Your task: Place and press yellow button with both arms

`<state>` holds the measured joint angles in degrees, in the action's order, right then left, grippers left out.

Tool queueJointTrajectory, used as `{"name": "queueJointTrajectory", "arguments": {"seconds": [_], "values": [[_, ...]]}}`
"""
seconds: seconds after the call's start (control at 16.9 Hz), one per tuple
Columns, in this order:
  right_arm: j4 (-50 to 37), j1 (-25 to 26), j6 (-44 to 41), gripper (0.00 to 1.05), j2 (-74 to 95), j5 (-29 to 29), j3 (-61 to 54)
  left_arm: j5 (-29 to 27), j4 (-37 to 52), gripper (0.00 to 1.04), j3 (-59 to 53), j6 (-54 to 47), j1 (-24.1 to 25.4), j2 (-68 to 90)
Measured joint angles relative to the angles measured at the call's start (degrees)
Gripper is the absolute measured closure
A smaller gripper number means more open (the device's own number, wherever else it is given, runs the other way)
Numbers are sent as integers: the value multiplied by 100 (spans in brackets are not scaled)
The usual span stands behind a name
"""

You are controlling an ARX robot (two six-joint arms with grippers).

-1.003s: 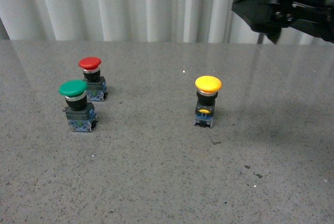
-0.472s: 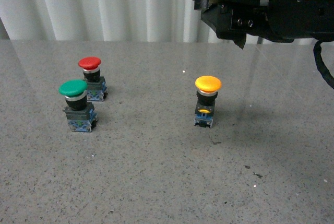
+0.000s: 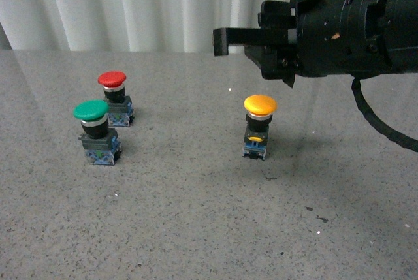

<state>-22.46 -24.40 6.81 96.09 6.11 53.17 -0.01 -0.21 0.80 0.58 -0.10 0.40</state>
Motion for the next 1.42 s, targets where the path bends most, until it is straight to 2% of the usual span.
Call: {"name": "queueJointTrajectory", "arguments": {"seconds": [0.53, 1.42], "values": [[610, 9, -264, 103, 138, -63, 44, 0, 0, 7, 0, 0, -2, 0], [798, 129, -234, 103, 481, 107, 197, 0, 0, 7, 0, 2, 0, 0]]}}
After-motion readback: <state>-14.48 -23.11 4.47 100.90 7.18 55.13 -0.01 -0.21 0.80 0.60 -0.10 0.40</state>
